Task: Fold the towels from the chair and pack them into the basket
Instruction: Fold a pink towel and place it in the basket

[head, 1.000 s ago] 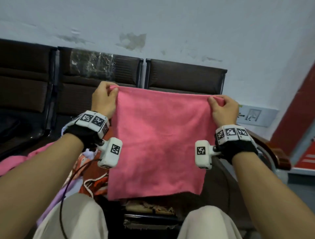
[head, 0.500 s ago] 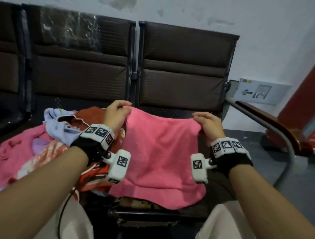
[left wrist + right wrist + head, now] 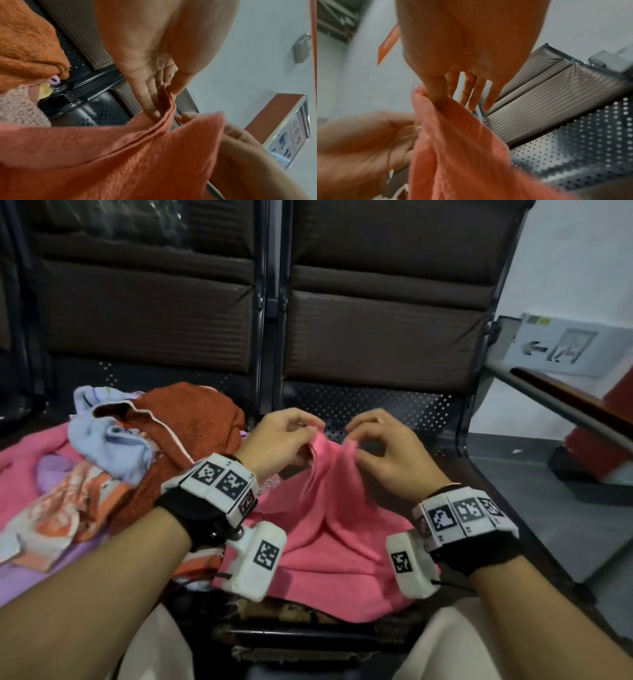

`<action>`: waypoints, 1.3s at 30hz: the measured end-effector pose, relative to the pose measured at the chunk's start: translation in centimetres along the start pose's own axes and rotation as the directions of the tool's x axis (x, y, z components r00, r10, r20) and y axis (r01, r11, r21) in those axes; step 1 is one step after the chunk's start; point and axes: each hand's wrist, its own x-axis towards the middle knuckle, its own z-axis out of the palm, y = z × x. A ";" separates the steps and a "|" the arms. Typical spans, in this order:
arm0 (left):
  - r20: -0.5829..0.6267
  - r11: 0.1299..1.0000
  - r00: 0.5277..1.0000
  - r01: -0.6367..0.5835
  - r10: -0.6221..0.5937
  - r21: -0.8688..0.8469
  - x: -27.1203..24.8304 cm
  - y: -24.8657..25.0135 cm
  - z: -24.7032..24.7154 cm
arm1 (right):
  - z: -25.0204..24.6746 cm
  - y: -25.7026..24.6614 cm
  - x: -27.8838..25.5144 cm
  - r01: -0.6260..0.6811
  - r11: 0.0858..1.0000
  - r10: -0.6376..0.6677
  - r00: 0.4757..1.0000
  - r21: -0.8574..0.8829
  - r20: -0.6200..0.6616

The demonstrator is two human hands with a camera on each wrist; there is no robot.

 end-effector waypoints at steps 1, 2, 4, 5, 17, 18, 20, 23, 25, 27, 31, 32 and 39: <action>0.031 1.000 0.999 -0.017 0.018 -0.009 -0.1 0.1 0.1 | 0.2 -0.3 0.2 -0.030 0.993 0.034 0.999 0.117 -0.033; 0.054 0.999 0.998 -0.035 0.037 -0.024 -0.1 0.2 0.1 | 0.5 -0.5 0.5 -0.070 0.977 0.083 0.995 0.201 -0.058; 0.088 0.997 0.994 -0.060 0.064 -0.045 -0.2 0.2 0.1 | 1.0 -0.4 0.7 -0.091 0.971 0.113 0.989 0.221 -0.091; 0.100 0.997 0.993 -0.065 0.069 -0.045 -0.3 0.2 0.1 | 1.2 -0.3 0.7 -0.087 0.974 0.109 0.990 0.209 -0.095; 0.139 1.000 0.990 -0.018 0.016 0.012 -1.3 0.4 -0.1 | 1.8 -0.4 0.0 -0.056 0.987 0.075 0.989 0.149 -0.126; 0.152 0.998 0.988 -0.035 0.027 0.053 -1.4 0.4 -0.3 | 1.8 -0.5 0.0 -0.056 0.986 0.075 0.990 0.157 -0.118; 0.152 0.993 0.987 -0.061 0.046 0.097 -1.5 0.2 -0.8 | 1.7 -0.6 -0.1 -0.054 0.982 0.069 0.995 0.180 -0.078; 0.083 0.980 0.989 -0.133 0.122 0.146 -1.5 0.2 -1.4 | 1.0 -0.2 -0.3 -0.076 0.992 0.066 0.993 0.098 0.100; 0.014 0.961 0.982 -0.188 0.189 0.200 -1.6 0.2 -2.0 | 0.3 0.5 -0.7 -0.074 0.992 0.099 0.959 -0.102 0.265; -0.008 0.941 0.975 -0.213 0.223 0.262 -1.9 0.2 -2.6 | -0.2 0.6 -1.1 -0.060 0.968 0.141 0.934 -0.245 0.327; -0.063 0.908 0.962 -0.229 0.267 0.351 -2.5 0.1 -3.5 | -0.6 -0.5 -0.8 -0.082 0.972 0.104 0.990 -0.219 0.091; -0.070 0.896 0.955 -0.243 0.288 0.372 -2.7 0.2 -3.6 | -0.8 -0.9 -0.7 -0.087 0.966 0.109 0.991 -0.245 0.081; -0.069 0.772 0.907 -0.311 0.415 0.554 -5.0 1.3 -3.3 | -1.6 -4.2 -0.9 -0.053 0.790 0.132 0.988 -0.611 0.085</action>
